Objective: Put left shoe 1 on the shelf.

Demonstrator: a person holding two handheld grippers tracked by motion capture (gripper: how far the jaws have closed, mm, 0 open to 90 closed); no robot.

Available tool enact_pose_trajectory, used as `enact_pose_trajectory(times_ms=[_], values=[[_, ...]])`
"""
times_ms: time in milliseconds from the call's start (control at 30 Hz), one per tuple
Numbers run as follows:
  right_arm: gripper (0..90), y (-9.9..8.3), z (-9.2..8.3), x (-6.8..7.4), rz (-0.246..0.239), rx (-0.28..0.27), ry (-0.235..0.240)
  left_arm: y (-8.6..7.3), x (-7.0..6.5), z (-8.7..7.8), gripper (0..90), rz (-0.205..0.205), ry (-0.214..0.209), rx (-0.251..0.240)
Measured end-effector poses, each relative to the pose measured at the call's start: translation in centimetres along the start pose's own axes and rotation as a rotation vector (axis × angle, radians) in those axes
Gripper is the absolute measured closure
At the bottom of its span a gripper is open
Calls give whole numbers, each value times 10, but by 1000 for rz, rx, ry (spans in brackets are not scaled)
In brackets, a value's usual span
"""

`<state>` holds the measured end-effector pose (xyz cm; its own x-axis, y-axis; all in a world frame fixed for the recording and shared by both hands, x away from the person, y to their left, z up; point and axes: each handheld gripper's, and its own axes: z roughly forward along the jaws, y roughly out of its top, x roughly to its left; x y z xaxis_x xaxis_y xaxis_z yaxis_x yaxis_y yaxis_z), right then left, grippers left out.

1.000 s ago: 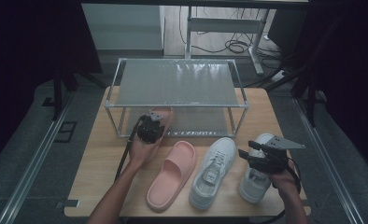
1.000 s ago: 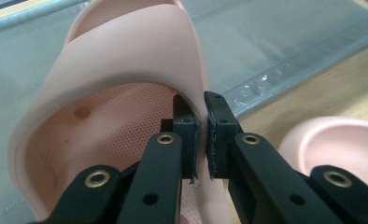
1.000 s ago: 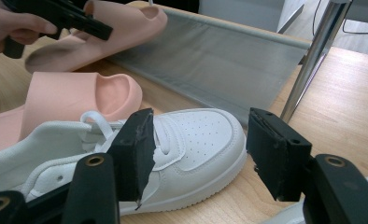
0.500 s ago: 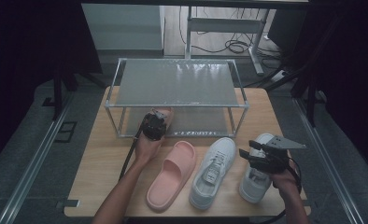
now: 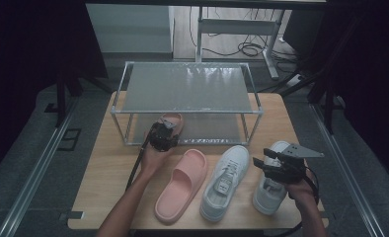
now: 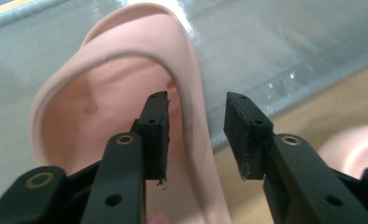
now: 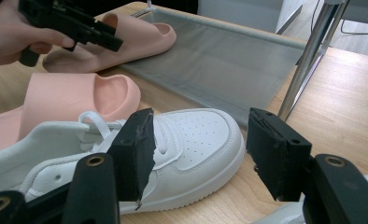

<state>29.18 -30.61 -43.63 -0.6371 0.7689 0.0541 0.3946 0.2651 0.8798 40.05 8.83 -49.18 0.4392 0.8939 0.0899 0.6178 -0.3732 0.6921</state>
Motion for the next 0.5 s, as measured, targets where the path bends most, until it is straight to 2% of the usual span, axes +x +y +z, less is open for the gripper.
enact_pose_trajectory(times_ms=[133, 233, 500], values=[[423, 0, -1, 0, 1, -2, -2, -10, 3, -13, 549, -11, -36, -18], [423, 0, 0, 0, 0, 0, -2, -19, 6, -23, 549, -22, -64, -31], [422, 0, 1, 1, -5, 3, -1, -41, 13, -45, 716, -35, -110, -44]])
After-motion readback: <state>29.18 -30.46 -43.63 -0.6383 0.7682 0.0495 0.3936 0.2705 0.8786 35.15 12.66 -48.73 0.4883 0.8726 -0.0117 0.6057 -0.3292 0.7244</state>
